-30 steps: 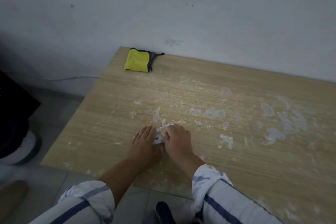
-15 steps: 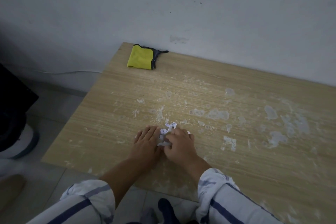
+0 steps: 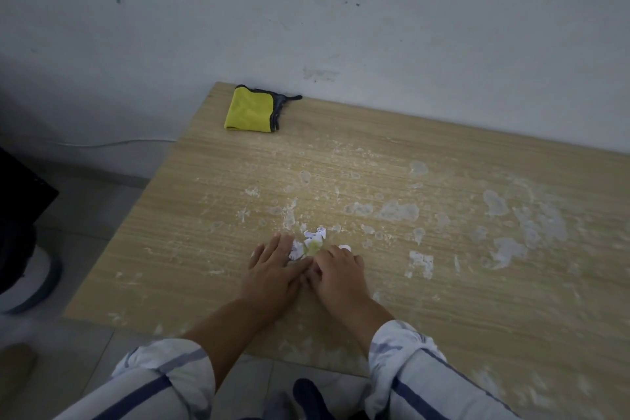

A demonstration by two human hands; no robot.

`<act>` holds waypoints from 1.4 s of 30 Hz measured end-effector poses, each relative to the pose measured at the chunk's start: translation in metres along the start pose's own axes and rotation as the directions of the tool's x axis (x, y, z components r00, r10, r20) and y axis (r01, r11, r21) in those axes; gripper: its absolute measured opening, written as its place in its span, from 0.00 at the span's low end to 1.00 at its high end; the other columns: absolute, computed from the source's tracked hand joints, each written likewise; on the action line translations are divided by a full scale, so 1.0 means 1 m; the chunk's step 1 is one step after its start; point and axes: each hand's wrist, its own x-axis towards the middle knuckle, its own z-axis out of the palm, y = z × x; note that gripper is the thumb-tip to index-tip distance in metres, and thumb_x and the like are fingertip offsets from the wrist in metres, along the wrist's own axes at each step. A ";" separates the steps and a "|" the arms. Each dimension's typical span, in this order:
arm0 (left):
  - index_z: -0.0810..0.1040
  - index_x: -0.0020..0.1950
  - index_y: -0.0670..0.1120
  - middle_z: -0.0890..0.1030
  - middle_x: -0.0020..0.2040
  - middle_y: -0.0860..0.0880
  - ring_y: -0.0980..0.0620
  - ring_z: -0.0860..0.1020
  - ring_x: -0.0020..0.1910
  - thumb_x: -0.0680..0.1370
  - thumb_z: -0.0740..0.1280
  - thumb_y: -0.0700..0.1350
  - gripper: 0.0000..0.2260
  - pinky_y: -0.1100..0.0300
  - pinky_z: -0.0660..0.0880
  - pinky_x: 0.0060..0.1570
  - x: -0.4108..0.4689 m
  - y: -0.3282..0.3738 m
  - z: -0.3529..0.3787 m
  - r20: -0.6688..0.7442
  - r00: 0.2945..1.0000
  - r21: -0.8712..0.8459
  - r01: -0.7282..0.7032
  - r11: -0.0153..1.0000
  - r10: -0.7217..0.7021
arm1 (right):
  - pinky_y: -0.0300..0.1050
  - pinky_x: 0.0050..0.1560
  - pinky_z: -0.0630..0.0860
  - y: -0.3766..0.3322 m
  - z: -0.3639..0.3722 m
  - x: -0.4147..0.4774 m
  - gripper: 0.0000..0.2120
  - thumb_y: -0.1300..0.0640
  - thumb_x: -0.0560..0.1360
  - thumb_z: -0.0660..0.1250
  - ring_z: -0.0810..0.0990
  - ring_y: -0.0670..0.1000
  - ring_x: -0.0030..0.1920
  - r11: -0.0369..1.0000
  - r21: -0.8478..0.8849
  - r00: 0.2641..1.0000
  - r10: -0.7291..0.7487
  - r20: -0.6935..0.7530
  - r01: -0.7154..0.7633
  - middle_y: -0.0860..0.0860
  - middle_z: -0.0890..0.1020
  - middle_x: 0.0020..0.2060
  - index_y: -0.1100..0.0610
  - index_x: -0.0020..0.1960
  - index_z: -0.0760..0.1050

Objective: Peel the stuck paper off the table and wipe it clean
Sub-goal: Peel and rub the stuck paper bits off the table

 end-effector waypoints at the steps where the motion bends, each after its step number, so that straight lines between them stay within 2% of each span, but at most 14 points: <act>1: 0.76 0.61 0.60 0.76 0.65 0.42 0.39 0.73 0.65 0.75 0.53 0.55 0.18 0.44 0.70 0.60 0.000 0.000 0.000 0.011 1.000 0.041 0.006 0.999 -0.007 | 0.47 0.51 0.60 0.002 -0.001 -0.001 0.08 0.51 0.76 0.59 0.71 0.54 0.51 1.000 0.004 1.000 -0.004 0.011 0.004 0.50 0.75 0.48 0.55 0.46 0.72; 6: 0.78 0.58 0.60 0.78 0.63 0.43 0.40 0.76 0.62 0.74 0.54 0.55 0.18 0.44 0.73 0.57 0.000 0.003 -0.003 -0.011 1.000 0.063 -0.003 0.998 0.003 | 0.45 0.48 0.58 0.010 -0.006 -0.005 0.12 0.50 0.70 0.59 0.75 0.52 0.48 0.987 0.158 0.999 -0.016 -0.036 0.021 0.48 0.79 0.42 0.53 0.44 0.78; 10: 0.78 0.58 0.58 0.75 0.66 0.43 0.40 0.71 0.67 0.75 0.54 0.52 0.18 0.44 0.66 0.63 0.000 0.001 -0.003 -0.022 1.000 -0.044 -0.013 0.999 0.012 | 0.53 0.53 0.70 0.022 -0.006 -0.009 0.17 0.54 0.65 0.61 0.74 0.53 0.52 0.952 0.302 0.983 0.092 -0.160 -0.040 0.50 0.76 0.50 0.53 0.53 0.76; 13: 0.75 0.64 0.54 0.69 0.71 0.45 0.43 0.62 0.73 0.75 0.49 0.51 0.23 0.51 0.51 0.70 -0.001 0.003 -0.003 -0.073 0.997 -0.221 -0.036 0.975 0.020 | 0.59 0.69 0.59 0.028 -0.005 -0.013 0.31 0.54 0.70 0.66 0.59 0.55 0.71 0.960 0.254 0.992 0.123 0.004 -0.120 0.52 0.62 0.71 0.52 0.71 0.61; 16: 0.65 0.72 0.50 0.63 0.75 0.49 0.51 0.55 0.76 0.77 0.51 0.46 0.23 0.61 0.42 0.71 -0.001 0.006 -0.008 -0.109 0.994 -0.330 -0.031 0.943 -0.006 | 0.53 0.73 0.47 0.029 0.004 -0.014 0.39 0.43 0.72 0.62 0.45 0.52 0.76 0.985 0.143 0.993 0.079 0.090 -0.092 0.50 0.47 0.76 0.51 0.76 0.46; 19: 0.64 0.72 0.45 0.66 0.73 0.46 0.49 0.60 0.74 0.75 0.56 0.41 0.24 0.58 0.52 0.72 -0.003 0.008 -0.017 -0.110 0.991 -0.448 0.015 0.894 -0.072 | 0.51 0.74 0.44 0.023 0.012 -0.009 0.39 0.42 0.73 0.58 0.45 0.53 0.76 0.988 0.124 0.993 0.081 0.085 -0.091 0.52 0.47 0.77 0.53 0.76 0.45; 22: 0.65 0.71 0.44 0.69 0.70 0.47 0.47 0.65 0.69 0.71 0.56 0.49 0.28 0.55 0.62 0.68 -0.003 0.002 -0.019 -0.114 0.987 -0.431 0.057 0.900 -0.117 | 0.53 0.75 0.47 0.013 0.012 -0.003 0.34 0.48 0.76 0.60 0.48 0.53 0.76 0.974 0.219 0.997 0.040 0.067 -0.053 0.53 0.52 0.76 0.54 0.76 0.48; 25: 0.66 0.71 0.45 0.69 0.67 0.48 0.46 0.66 0.65 0.70 0.55 0.58 0.32 0.54 0.65 0.64 0.001 -0.003 -0.021 -0.086 0.988 -0.385 0.084 0.919 -0.126 | 0.57 0.74 0.51 0.014 0.003 -0.002 0.37 0.45 0.75 0.63 0.47 0.54 0.76 0.985 0.158 0.993 0.057 0.100 -0.072 0.50 0.49 0.77 0.50 0.76 0.46; 28: 0.62 0.73 0.44 0.65 0.68 0.47 0.47 0.64 0.66 0.73 0.66 0.56 0.33 0.56 0.65 0.63 0.006 -0.003 -0.022 0.002 0.987 -0.391 0.149 0.908 -0.161 | 0.59 0.70 0.54 0.018 -0.009 -0.002 0.38 0.50 0.74 0.64 0.48 0.58 0.75 0.989 0.041 0.977 0.131 0.170 -0.140 0.50 0.45 0.76 0.49 0.76 0.45; 30: 0.61 0.73 0.44 0.65 0.66 0.47 0.47 0.66 0.64 0.72 0.68 0.55 0.33 0.55 0.68 0.60 0.011 -0.002 -0.021 0.026 0.985 -0.405 0.166 0.899 -0.170 | 0.56 0.69 0.58 0.016 -0.009 0.000 0.36 0.54 0.74 0.64 0.53 0.60 0.72 0.986 0.061 0.978 0.141 0.153 -0.152 0.52 0.50 0.75 0.52 0.75 0.49; 34: 0.73 0.60 0.45 0.68 0.59 0.46 0.48 0.73 0.53 0.72 0.68 0.49 0.19 0.58 0.71 0.49 0.016 0.006 -0.028 0.054 0.977 -0.507 0.204 0.837 -0.205 | 0.47 0.68 0.61 0.005 -0.004 0.010 0.28 0.58 0.76 0.62 0.60 0.56 0.70 0.961 0.225 0.986 0.144 0.084 -0.159 0.56 0.61 0.71 0.57 0.73 0.57; 36: 0.74 0.53 0.45 0.68 0.55 0.47 0.50 0.73 0.49 0.71 0.69 0.48 0.13 0.61 0.68 0.45 0.018 0.006 -0.033 0.047 0.977 -0.557 0.199 0.806 -0.209 | 0.47 0.68 0.61 0.004 -0.007 0.015 0.31 0.54 0.76 0.64 0.60 0.56 0.71 0.928 0.317 0.978 0.159 0.133 -0.194 0.56 0.60 0.71 0.57 0.74 0.55; 39: 0.71 0.62 0.45 0.63 0.55 0.50 0.53 0.69 0.52 0.68 0.72 0.49 0.25 0.64 0.66 0.48 0.017 0.001 -0.045 0.129 0.983 -0.593 0.180 0.785 -0.128 | 0.57 0.72 0.57 0.010 -0.015 0.021 0.45 0.46 0.71 0.70 0.50 0.60 0.74 0.935 0.281 0.951 0.139 0.277 -0.219 0.54 0.49 0.75 0.51 0.76 0.44; 42: 0.64 0.68 0.44 0.61 0.58 0.51 0.50 0.65 0.63 0.62 0.72 0.57 0.39 0.62 0.67 0.56 0.015 -0.003 -0.053 0.252 0.968 -0.503 0.127 0.855 0.004 | 0.62 0.71 0.54 0.006 -0.026 0.024 0.53 0.45 0.66 0.74 0.41 0.63 0.75 0.966 0.180 0.900 0.093 0.427 -0.186 0.53 0.39 0.76 0.47 0.76 0.38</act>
